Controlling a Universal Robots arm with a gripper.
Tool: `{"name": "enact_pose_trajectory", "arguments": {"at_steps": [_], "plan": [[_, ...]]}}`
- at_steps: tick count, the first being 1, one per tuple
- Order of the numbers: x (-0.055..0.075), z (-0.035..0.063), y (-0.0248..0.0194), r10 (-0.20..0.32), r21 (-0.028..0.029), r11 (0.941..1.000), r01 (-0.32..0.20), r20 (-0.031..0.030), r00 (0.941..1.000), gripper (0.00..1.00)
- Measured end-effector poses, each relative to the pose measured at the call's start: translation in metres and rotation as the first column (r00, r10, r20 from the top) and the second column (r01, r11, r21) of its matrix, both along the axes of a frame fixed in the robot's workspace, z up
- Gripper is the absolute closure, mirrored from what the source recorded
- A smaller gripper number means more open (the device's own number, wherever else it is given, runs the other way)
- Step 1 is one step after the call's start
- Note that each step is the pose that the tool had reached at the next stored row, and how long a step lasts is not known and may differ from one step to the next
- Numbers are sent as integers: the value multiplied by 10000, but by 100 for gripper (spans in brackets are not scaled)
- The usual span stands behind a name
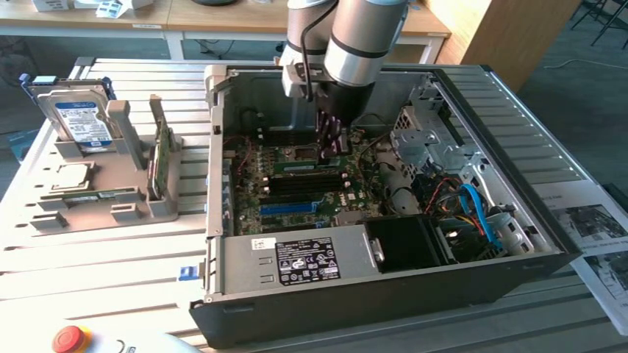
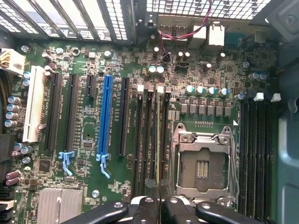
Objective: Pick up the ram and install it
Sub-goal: 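Insert the ram into the slot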
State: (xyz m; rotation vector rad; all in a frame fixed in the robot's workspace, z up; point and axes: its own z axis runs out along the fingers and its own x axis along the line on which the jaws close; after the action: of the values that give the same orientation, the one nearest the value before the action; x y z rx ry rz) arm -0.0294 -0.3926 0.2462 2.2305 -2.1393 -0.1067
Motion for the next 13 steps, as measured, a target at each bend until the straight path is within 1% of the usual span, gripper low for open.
{"name": "enact_pose_trajectory", "arguments": {"at_steps": [6, 13], "plan": [[-12, -2, -17, 1, 0, 10000, -1, 0, 10000, 88], [-22, -6, -53, 1, 0, 10000, -1, 0, 10000, 88]]}}
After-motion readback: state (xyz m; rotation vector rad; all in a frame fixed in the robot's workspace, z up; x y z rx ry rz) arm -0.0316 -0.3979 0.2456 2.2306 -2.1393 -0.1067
